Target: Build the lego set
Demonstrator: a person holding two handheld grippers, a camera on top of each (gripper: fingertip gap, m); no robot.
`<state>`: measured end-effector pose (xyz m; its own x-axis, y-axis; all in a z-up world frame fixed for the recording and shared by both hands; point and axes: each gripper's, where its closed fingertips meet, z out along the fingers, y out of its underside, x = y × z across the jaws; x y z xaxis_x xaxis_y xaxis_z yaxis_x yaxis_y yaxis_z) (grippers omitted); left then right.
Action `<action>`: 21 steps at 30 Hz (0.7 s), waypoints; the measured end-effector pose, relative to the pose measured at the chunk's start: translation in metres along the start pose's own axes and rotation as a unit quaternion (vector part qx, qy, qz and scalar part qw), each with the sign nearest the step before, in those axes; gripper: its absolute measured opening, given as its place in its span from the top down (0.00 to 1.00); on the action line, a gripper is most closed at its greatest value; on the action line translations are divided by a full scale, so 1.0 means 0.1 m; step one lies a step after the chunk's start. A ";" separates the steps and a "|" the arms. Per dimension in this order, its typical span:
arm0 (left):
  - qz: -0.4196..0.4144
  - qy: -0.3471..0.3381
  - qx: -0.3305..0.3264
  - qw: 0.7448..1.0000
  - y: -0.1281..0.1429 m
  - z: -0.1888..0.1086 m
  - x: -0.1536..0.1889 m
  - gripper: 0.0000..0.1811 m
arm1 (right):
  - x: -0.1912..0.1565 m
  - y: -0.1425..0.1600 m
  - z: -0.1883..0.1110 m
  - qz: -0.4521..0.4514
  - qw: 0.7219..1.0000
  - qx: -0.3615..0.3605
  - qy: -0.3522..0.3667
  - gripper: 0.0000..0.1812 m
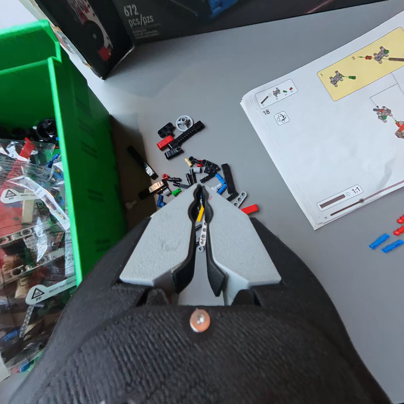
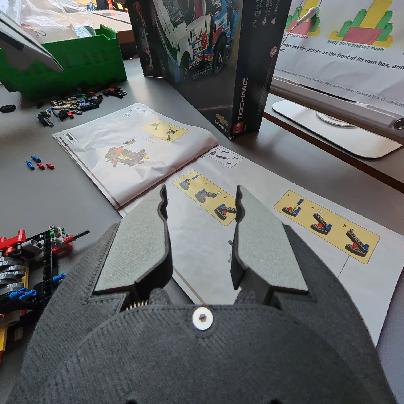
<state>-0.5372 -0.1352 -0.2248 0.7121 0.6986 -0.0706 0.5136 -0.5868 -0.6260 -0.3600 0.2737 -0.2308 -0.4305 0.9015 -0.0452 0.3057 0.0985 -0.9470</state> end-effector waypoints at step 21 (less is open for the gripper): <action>0.081 -0.082 -0.231 0.966 0.37 0.30 -0.51 0.94 | 0.01 -0.01 -0.02 0.014 1.000 0.009 -0.001 0.67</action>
<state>-0.5689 -0.1804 -0.2683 0.7352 0.6154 -0.2840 0.5872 -0.7876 -0.1865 -0.3585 0.2754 -0.2294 -0.4240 0.9028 -0.0718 0.3028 0.0665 -0.9507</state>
